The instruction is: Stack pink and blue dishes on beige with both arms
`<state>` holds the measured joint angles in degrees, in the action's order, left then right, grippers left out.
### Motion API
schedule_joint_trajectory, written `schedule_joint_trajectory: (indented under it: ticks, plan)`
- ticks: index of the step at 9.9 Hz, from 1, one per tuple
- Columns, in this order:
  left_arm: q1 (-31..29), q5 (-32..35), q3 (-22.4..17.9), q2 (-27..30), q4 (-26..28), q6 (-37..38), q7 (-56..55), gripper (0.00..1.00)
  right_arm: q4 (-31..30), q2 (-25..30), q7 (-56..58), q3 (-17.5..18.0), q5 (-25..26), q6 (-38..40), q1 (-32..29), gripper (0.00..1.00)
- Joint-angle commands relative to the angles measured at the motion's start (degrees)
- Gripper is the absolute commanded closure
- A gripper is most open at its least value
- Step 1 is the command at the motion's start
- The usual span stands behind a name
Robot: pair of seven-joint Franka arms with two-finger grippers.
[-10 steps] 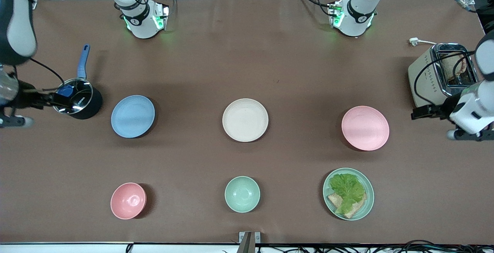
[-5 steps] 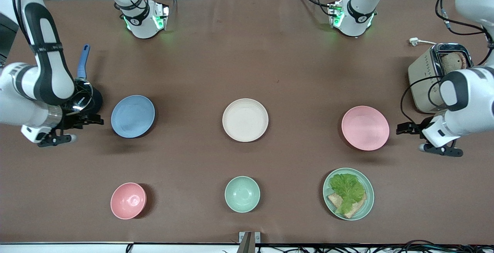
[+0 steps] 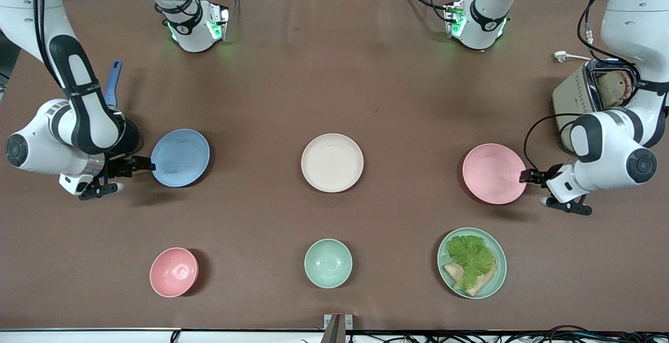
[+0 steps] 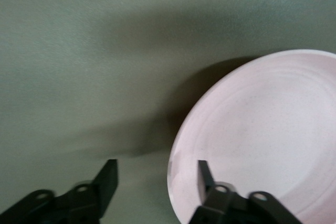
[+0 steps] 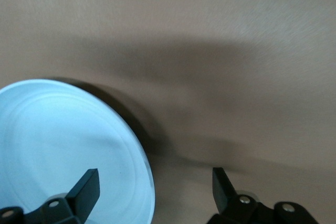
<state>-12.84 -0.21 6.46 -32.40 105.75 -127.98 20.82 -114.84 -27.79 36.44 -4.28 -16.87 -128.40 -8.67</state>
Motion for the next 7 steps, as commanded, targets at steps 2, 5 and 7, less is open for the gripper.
schedule_joint_trajectory:
  ticks: [2, 5, 7]
  plan:
    - [-0.61, -0.59, 0.74, -2.31, 0.42, -1.14, 1.07, 0.77, -2.66, 0.29, 4.78, 1.03, -3.78, 0.69, -1.18, 0.39]
    - [-0.52, -0.67, 1.09, -2.23, 0.42, -1.14, 1.15, 0.99, -3.64, 0.20, 5.30, 1.03, -5.72, 1.05, -1.09, 0.86]
    - [-0.34, -0.67, 3.19, -0.40, 0.42, 0.00, 0.80, 1.00, -2.68, 0.37, 5.13, 1.03, -5.81, 2.53, -1.78, 1.00]
